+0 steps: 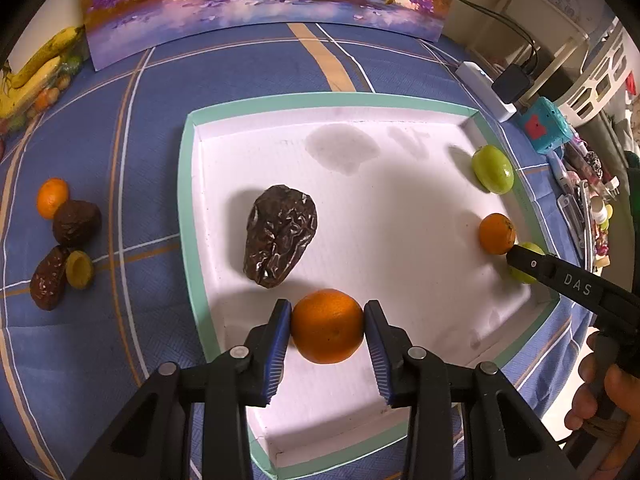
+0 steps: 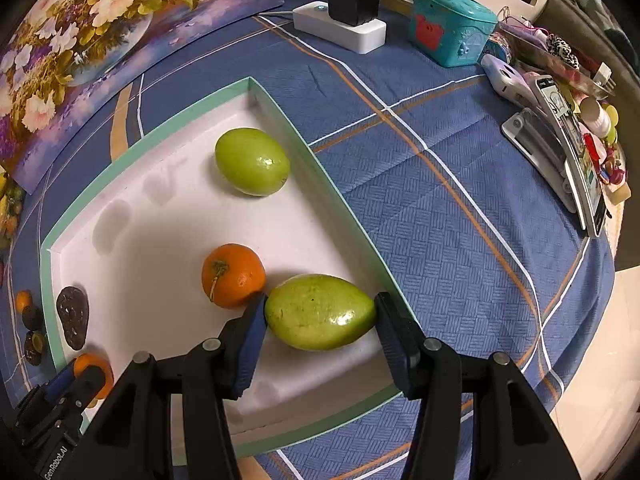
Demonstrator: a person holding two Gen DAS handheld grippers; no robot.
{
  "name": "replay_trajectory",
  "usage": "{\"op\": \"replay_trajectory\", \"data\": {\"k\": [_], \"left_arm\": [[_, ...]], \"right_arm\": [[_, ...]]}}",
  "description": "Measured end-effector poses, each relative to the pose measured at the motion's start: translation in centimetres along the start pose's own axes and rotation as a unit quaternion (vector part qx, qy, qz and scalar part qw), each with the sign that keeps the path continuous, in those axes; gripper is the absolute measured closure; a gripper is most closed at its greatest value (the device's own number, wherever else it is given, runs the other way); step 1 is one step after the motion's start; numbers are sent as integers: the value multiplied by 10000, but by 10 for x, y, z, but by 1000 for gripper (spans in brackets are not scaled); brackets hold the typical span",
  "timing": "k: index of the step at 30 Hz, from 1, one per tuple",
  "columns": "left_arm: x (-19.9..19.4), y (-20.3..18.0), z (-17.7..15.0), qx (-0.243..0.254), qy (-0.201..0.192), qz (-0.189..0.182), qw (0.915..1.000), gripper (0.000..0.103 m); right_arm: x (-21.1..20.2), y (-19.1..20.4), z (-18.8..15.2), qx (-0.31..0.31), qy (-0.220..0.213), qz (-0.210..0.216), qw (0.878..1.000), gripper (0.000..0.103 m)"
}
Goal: Organize fruits
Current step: 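Open left tool to drop tangerine while right tool releases green fruit in tray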
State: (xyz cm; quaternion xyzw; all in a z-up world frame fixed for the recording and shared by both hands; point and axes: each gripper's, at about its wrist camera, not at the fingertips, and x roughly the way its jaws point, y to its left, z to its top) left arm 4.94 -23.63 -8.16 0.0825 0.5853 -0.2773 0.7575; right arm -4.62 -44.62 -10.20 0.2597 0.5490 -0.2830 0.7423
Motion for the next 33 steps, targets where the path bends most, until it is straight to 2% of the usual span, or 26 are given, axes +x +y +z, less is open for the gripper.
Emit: {"op": "replay_trajectory", "data": {"k": [12,15,24,27,33], "left_arm": [[-2,-1,1,24,18,0,10000,61],[-4,-1,0,30,-25,-5,10000,53],[-15,-1,2,58,-177,14,9998,49],[-25,1,4,39,-342,79,9994,43],[-37,14,9,-176,-552,324,9978,29]], "right_arm": [[-3,1,1,-75,-53,7,10000,47],[-5,2,1,-70,-77,34,9999,47],[-7,5,2,-143,-167,25,9998,45],[-11,5,3,-149,-230,45,9996,41],[-17,5,5,-169,-354,81,9992,41]]}}
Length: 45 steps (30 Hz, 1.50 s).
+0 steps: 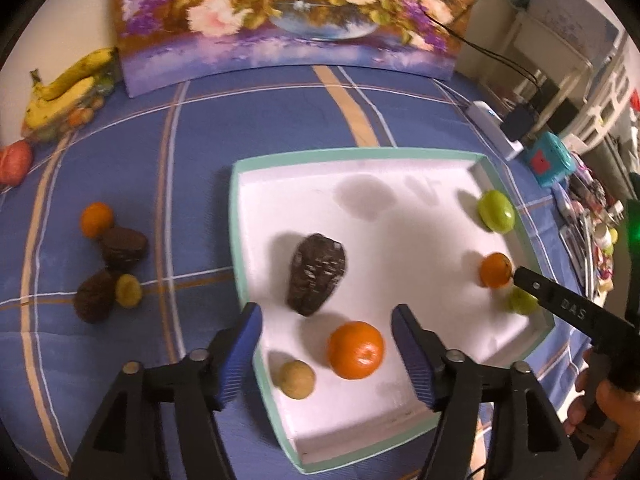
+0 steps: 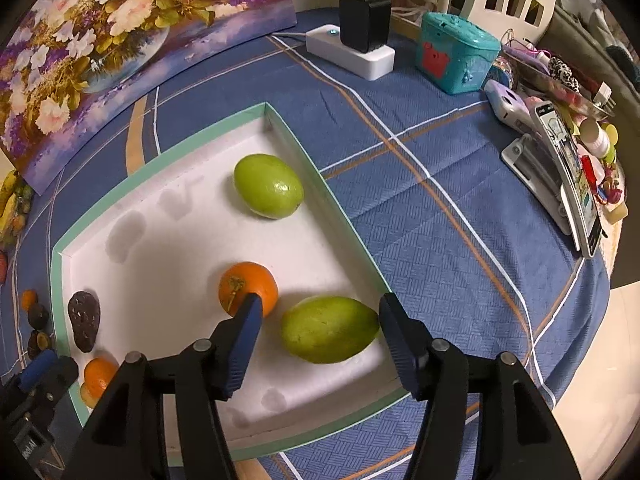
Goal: Organize fruits
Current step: 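Open left tool to drop tangerine while right tool releases green fruit in tray, then move left tool to a dark dried date while right tool moves to brown date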
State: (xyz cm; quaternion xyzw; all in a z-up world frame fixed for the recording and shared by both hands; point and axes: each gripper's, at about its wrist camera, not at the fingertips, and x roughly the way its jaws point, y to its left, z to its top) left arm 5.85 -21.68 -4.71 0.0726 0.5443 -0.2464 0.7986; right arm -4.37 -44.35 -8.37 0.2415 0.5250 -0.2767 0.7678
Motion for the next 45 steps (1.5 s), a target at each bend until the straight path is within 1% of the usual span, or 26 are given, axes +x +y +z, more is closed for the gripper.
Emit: {"op": "replay_trajectory", "data": {"k": [2,3,4,6,7,8,13,17,21,23,24,33,37,42,45], "left_arm": [[0,6,1,-112,-34,145,9998,20],[0,8,1,-140,-51,204,9997,18],[0,11,2,-169,-80,277,9994,17],[-2,15,3,-240,-124,333,9991,11],[-2,18,3,-289,-150,347,9989,5],[-3,20,4,-345,-188,362,9986,2],[-6,30,5,-536,-307,534,9967,0],[-5,42,6,-754,-301,655,9945,0],[-6,49,6,-851,-316,705,9934,0],[-7,51,7,-889,-350,764,9925,0],[-7,52,6,-898,-366,790,9922,0],[-9,58,5,-991,-421,806,9909,0],[-12,61,7,-1068,-497,631,9910,0],[-20,72,12,-1191,-649,507,9895,0],[-25,88,15,-1365,-685,505,9870,0]], "right_arm": [[-1,2,0,-33,-34,21,10000,38],[-2,3,0,-53,-51,21,10000,33],[-2,4,0,-79,-70,30,9999,32],[-2,6,-1,-102,-77,42,9999,31],[-2,6,-1,-118,-82,35,9999,27],[-2,7,-1,-129,-85,34,9999,24],[-2,9,-2,-206,-115,75,9997,24],[1,11,-3,-288,-86,77,9995,23],[1,13,-4,-332,-81,109,9994,23],[1,15,-4,-361,-104,90,9993,12],[0,15,-4,-366,-125,79,9992,5],[-3,15,-3,-258,-268,147,9992,5],[-9,20,-3,-307,-471,157,9983,5],[-18,28,-1,-268,-678,412,9965,5],[-20,37,-1,-280,-702,542,9957,5]]}}
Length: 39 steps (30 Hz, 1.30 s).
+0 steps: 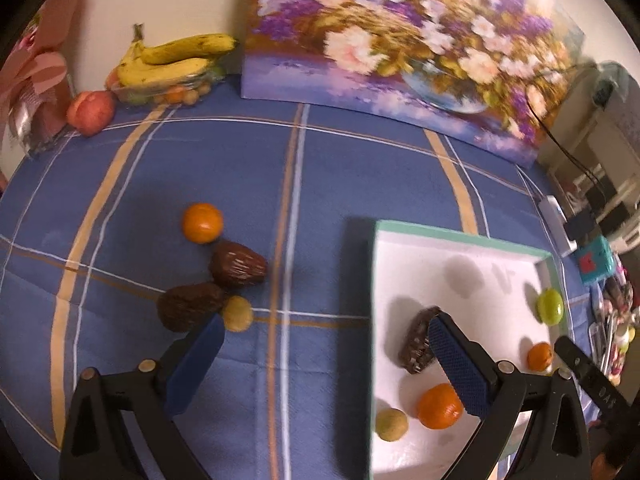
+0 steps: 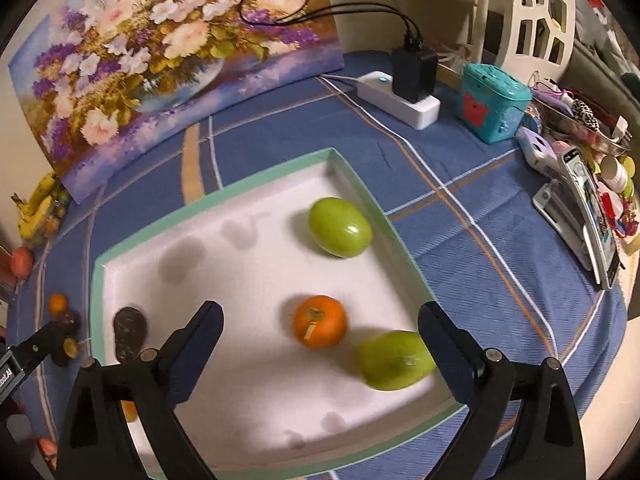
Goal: Organize fruits
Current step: 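Move left tool to a dark dried date while right tool moves to brown date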
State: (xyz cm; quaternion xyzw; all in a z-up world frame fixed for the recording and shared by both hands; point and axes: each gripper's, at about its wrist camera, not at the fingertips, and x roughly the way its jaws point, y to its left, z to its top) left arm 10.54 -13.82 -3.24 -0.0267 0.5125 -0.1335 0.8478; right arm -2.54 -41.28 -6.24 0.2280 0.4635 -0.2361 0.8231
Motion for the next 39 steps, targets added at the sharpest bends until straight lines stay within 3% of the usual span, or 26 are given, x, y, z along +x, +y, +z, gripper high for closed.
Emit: {"op": "replay_trajectory", "data": {"k": [12,18,21,29,39], "left_arm": [[-15,70,23,-541,-224,205,9981,0],[-22,99,27,-718,-356,640,9947,0],[-25,114,28,-848,-371,661,9935,0],[-20,144,32,-1281,-308,602,9895,0],[-16,176,36,-1580,-317,879,9830,0]], "right_arm": [[0,38,4,-191,63,600,9980,5],[5,64,4,-517,158,666,9963,5],[8,77,3,-575,249,816,9947,5],[12,127,3,-864,379,1095,9895,5],[16,195,10,-1083,503,1466,9820,5]]}}
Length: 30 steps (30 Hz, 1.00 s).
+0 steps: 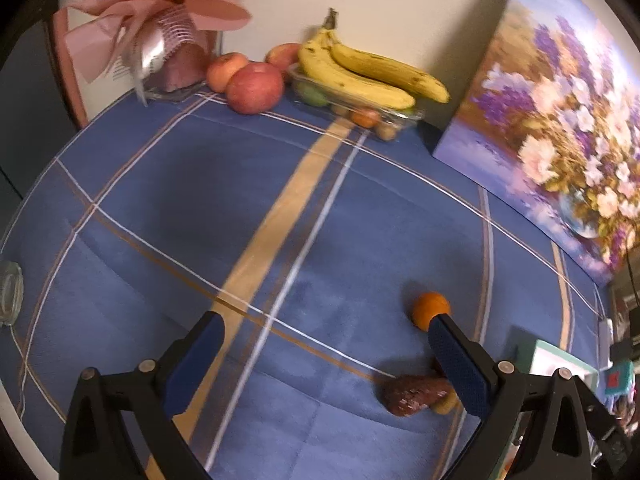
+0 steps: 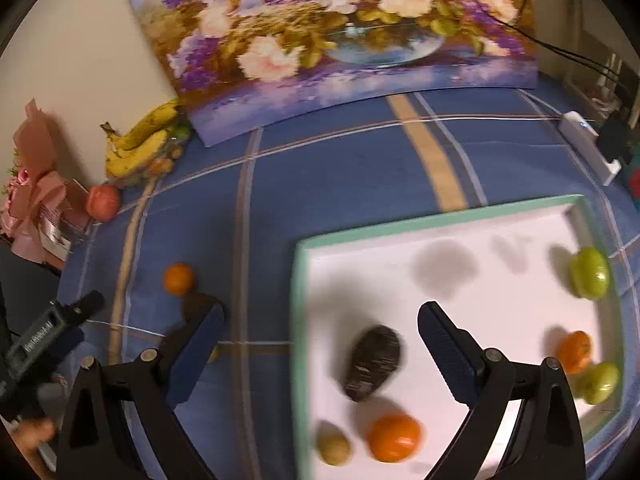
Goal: Organize fruits
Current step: 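Move left tool to a dark dried date while right tool moves to brown date, then close left tool on the dark date while right tool grasps the brown date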
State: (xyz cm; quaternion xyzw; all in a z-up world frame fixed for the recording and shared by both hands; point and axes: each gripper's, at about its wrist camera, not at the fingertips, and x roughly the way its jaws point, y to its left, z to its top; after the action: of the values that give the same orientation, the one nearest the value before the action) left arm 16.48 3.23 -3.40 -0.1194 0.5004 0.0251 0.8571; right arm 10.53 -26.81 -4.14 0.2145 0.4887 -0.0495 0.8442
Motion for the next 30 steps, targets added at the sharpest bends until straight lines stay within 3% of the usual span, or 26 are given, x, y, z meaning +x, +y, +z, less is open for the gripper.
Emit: {"op": "replay_trajectory", "data": {"k": [7,9,14,16,20,30], "left_arm": [[10,17,7,-112,27,191,9998,0],[13,19,8,-155,34,212,9996,0],[28,28,8,-294,183,332,9988,0],[31,31,7,-336,220,367,9985,0],[37,32,7,-371,268,333,9984,0],[51,32,4,-490,494,208,9974,0]], "right_arm": [[16,39,5,-183,14,308,9994,10],[27,49,4,-268,146,345,9989,16],[58,66,-2,-387,520,273,9975,20],[70,72,-5,-422,679,294,9964,26],[87,80,-9,-446,814,322,9952,27],[100,89,-15,-491,958,353,9936,47]]}}
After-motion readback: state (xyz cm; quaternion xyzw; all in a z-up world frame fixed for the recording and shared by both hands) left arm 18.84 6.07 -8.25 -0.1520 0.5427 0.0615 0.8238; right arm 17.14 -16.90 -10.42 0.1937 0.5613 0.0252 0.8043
